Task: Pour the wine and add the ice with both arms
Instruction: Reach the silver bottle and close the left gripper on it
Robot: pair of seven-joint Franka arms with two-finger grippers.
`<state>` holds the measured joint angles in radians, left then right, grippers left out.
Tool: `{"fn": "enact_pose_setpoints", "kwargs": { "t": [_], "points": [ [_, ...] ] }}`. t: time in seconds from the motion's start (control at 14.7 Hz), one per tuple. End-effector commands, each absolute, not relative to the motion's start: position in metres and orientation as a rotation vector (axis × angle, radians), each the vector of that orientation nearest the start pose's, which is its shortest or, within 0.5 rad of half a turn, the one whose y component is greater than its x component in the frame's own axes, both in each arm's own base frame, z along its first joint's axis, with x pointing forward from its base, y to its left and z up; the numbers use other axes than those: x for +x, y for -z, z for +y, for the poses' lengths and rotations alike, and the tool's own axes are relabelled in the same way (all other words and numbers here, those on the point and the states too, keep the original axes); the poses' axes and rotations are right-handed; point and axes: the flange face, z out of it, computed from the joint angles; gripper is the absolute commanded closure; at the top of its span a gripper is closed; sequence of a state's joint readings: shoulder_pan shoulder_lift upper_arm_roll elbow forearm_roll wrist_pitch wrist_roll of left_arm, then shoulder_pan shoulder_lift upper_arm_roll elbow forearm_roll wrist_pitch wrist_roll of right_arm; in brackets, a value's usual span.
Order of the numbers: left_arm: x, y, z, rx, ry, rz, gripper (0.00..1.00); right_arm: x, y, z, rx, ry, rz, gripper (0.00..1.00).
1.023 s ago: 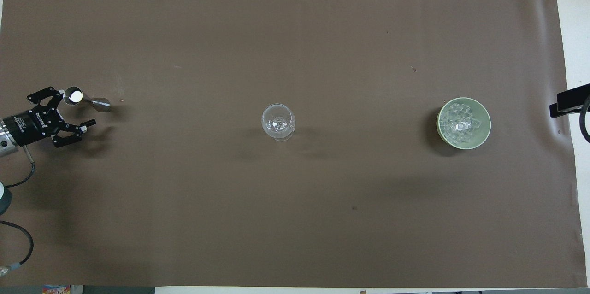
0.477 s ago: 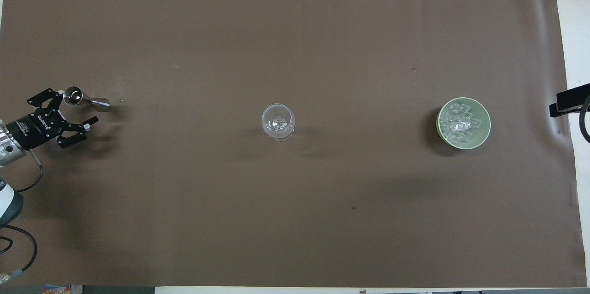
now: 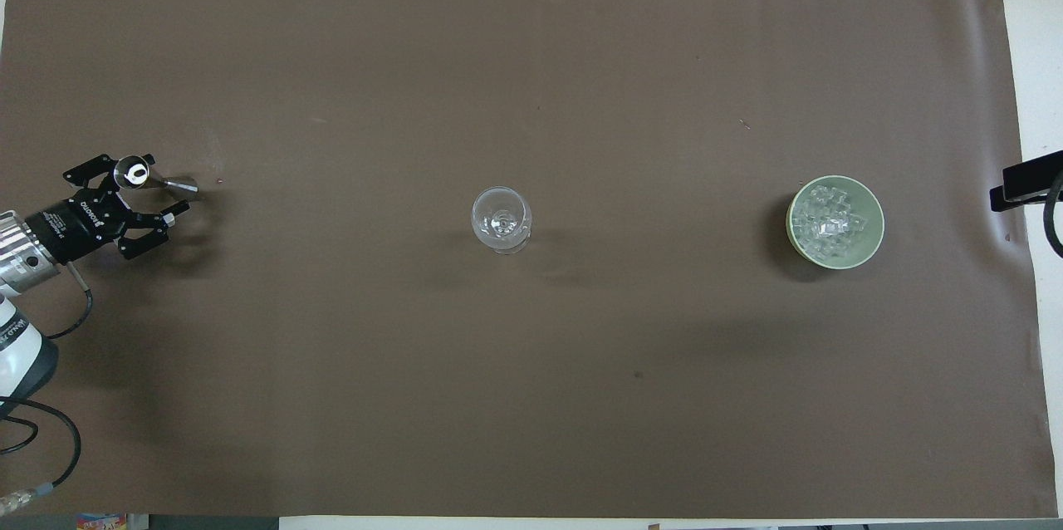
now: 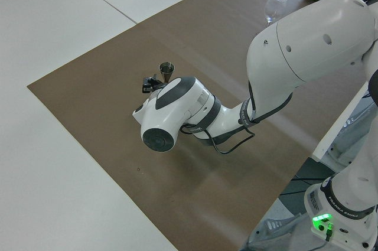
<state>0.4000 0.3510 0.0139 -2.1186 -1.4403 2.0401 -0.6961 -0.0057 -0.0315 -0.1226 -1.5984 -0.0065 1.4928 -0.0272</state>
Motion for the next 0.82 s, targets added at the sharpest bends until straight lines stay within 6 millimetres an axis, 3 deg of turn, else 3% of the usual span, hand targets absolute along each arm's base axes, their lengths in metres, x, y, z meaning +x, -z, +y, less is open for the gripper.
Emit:
{"fn": "enact_pose_setpoints", "kwargs": {
  "t": [0.0,0.14,0.2,0.34,0.75],
  "points": [
    [0.5285,-0.2518,0.1802,0.961,0.527,1.812,0.45,0.5251,-0.6224,-0.0715,-3.132,-0.109,0.132,0.00],
    [0.5270,-0.2522,0.1831,0.955,0.524,1.813,0.46,0.5252,-0.6224,-0.0707,-3.132,-0.109,0.130,0.00],
    [0.5270,-0.2521,0.1835,0.955,0.522,1.815,0.55,0.5252,-0.6224,-0.0707,-3.132,-0.109,0.130,0.00],
    [0.5269,-0.2530,0.1840,0.955,0.522,1.813,1.00,0.5252,-0.6224,-0.0707,-3.132,-0.109,0.130,0.00],
    [0.5291,-0.2593,0.1861,0.951,0.546,1.775,1.00,0.5252,-0.6224,-0.0707,-3.132,-0.109,0.130,0.00]
  ]
}}
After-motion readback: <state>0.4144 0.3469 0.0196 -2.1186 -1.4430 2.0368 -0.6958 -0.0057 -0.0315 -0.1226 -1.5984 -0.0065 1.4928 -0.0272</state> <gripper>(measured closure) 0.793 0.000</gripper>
